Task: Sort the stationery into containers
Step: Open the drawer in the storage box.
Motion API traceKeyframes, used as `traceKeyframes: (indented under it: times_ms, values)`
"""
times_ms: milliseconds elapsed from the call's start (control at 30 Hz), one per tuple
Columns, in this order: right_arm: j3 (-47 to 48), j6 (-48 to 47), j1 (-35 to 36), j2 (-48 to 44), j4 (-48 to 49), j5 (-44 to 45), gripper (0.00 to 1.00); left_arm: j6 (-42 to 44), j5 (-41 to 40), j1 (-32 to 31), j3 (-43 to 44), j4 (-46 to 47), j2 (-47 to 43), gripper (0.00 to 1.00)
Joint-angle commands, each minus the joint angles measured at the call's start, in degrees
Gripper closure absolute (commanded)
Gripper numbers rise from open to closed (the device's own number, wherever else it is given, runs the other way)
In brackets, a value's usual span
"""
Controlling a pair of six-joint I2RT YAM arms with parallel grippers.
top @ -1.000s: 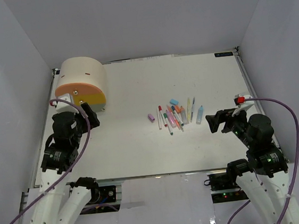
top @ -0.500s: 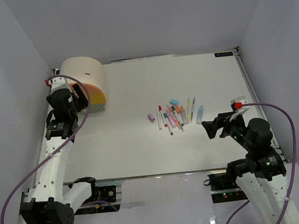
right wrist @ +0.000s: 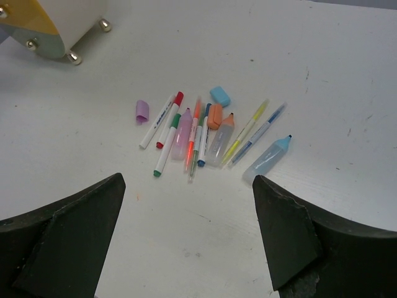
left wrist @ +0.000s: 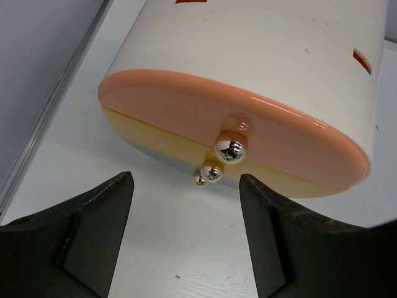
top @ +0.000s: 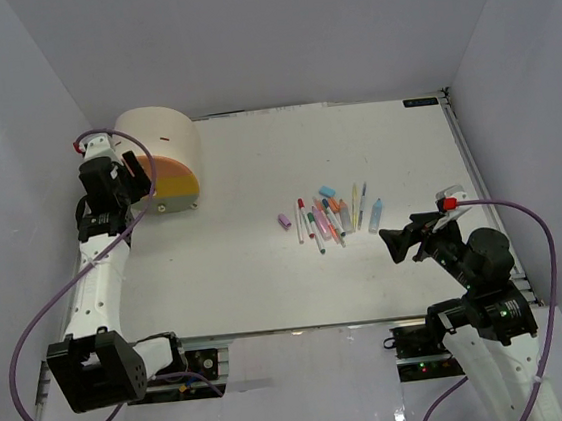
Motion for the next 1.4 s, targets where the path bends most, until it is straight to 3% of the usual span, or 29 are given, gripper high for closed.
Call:
traceKeyframes:
  times_ms: [0,833,1367]
  values:
    - [-0.5,-0.1,0.4,-0.8,2.9,-1.2,0.10,-0.3,5.6,1.4,1.4,2.4,-0.2,0.21]
    - [-1.0,-0.4,0.4,-0.8,3.2,-1.9,0.10,7.2,12.5,2.1,1.6,6.3,4.2,0.34]
    - [-1.1,-0.4,0.4,-1.2,3.3,-1.8,0.10,8.4,14.6,2.1,2.6,7.4,4.6,0.50]
